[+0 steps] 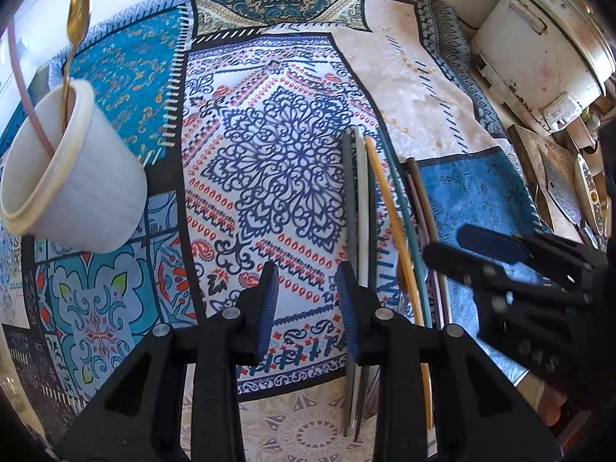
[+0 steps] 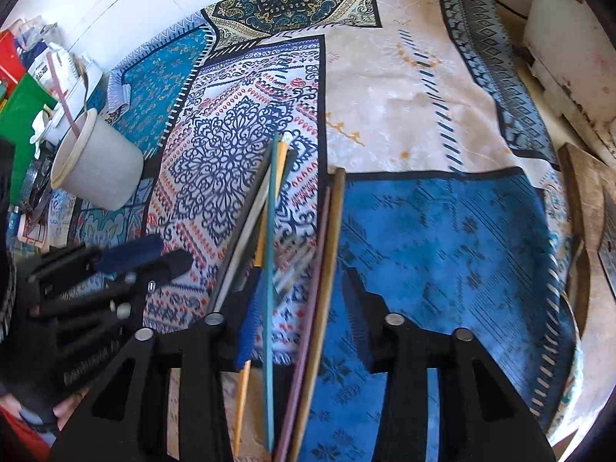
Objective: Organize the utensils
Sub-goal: 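Grasp a dark chopstick with the left tool while the right tool grasps a teal chopstick, then lift the dark chopstick with the left tool while the right tool lifts the teal chopstick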
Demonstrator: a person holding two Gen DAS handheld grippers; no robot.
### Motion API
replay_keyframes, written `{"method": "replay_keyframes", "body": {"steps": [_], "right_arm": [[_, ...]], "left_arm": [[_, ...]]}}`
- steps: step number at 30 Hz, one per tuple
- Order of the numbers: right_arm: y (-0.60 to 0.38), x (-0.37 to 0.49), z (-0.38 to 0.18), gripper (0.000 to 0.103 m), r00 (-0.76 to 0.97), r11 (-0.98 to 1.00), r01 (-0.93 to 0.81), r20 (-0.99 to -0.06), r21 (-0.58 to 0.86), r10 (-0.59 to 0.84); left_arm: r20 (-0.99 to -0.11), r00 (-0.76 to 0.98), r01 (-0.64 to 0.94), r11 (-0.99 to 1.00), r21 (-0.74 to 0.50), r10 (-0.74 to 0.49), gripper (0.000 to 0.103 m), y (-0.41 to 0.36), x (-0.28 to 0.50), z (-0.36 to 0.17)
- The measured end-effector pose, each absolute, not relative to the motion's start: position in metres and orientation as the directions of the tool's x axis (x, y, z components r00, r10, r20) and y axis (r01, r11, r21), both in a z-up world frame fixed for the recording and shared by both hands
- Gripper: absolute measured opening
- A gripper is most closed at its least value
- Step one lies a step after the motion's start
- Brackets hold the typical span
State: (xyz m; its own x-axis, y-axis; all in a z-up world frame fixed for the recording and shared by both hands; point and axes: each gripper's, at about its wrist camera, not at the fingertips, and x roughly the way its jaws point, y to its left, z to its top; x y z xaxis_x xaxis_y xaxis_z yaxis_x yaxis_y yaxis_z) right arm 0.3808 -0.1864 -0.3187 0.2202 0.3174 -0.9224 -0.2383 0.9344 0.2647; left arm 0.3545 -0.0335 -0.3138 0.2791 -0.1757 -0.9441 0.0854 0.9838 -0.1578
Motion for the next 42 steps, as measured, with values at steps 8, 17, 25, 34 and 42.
{"method": "replay_keyframes", "body": {"steps": [8, 17, 25, 34, 42], "right_arm": [[-0.179, 0.4, -0.325, 0.021, 0.172, 0.914, -0.24, -0.913, 0.326, 0.37], [-0.173, 0.405, -0.325, 0.006, 0.159, 0.898, -0.258, -0.901, 0.357, 0.404], [-0.193, 0.401, -0.316, 0.005, 0.196, 0.903, -0.227, -0.891, 0.364, 0.409], [-0.222, 0.398, -0.309, 0.005, 0.245, 0.921, -0.184, -0.891, 0.343, 0.381], [-0.242, 0.396, -0.297, 0.005, 0.296, 0.92, -0.15, -0.872, 0.361, 0.39]], "left_arm": [[-0.945, 0.279, 0.068, 0.985, -0.157, -0.17, 0.03, -0.023, 0.35, -0.314], [-0.947, 0.266, 0.072, 0.983, -0.167, -0.18, 0.03, -0.023, 0.355, -0.315], [-0.95, 0.225, 0.103, 0.975, -0.198, -0.217, 0.03, -0.037, 0.37, -0.325], [-0.956, 0.207, 0.125, 0.975, -0.186, -0.208, 0.018, -0.057, 0.389, -0.333], [-0.967, 0.212, 0.171, 0.979, -0.108, -0.143, 0.013, -0.075, 0.405, -0.335]]}}
